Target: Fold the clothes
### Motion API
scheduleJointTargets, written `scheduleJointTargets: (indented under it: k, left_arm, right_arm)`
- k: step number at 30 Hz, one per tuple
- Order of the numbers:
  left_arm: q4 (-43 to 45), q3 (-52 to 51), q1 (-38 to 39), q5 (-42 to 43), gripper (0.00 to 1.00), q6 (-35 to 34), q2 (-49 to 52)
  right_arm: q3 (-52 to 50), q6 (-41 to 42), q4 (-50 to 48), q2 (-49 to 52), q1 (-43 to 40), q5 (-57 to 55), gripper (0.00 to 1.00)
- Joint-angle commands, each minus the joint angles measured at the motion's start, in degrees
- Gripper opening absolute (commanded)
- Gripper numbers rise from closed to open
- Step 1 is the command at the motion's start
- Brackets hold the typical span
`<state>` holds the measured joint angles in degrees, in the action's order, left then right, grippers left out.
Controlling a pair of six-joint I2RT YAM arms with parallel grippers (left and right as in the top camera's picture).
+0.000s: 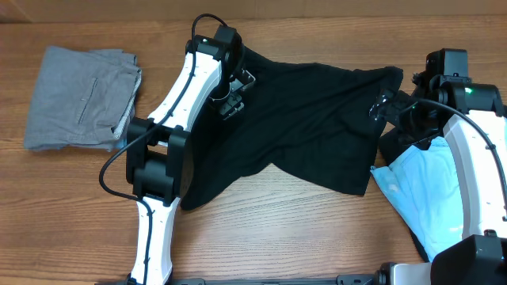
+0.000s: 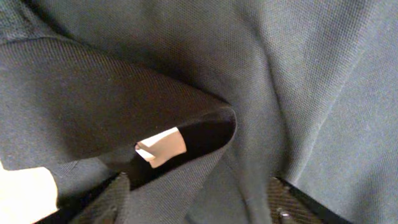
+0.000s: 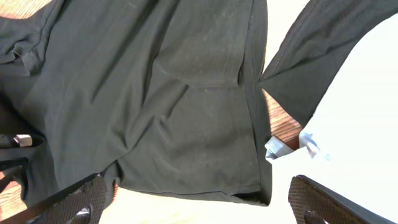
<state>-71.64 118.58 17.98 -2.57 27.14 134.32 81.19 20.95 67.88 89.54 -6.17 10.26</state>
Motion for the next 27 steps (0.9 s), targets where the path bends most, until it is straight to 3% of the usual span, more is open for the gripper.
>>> scheduleJointTargets:
  k: [1,3,9,11,15,27]
  left_arm:
    - [1.49,-1.84,-0.11,1.22,0.77,0.09,0.31]
    - [2.89,-4.57,-0.11,1.11,0.77,0.11,0.37]
    - [4.24,-6.67,-0.31,-0.48,0.52,-0.15,0.37]
    - [4.42,-6.67,-0.68,-2.38,0.40,-1.44,0.37]
    - [3.28,-6.23,-1.29,-7.23,0.06,-4.44,0.31]
    - [-6.14,5.64,-8.24,-14.51,0.04,-18.67,0.22]
  right_arm:
    - [-0.24,-0.15,-0.28,-0.26,0.22,-0.42,0.98]
    - [-0.24,-0.15,-0.20,-0.26,0.22,-0.42,0.98]
    - [-0.24,-0.15,-0.11,-0.26,0.22,-0.42,0.98]
    - [-0.24,-0.17,0.07,-0.26,0.22,-0.42,0.98]
    - [-0.24,-0.17,0.15,-0.26,0.22,-0.44,0.98]
    - [-0.24,-0.13,-0.50,-0.13,0.22,-3.37,0.98]
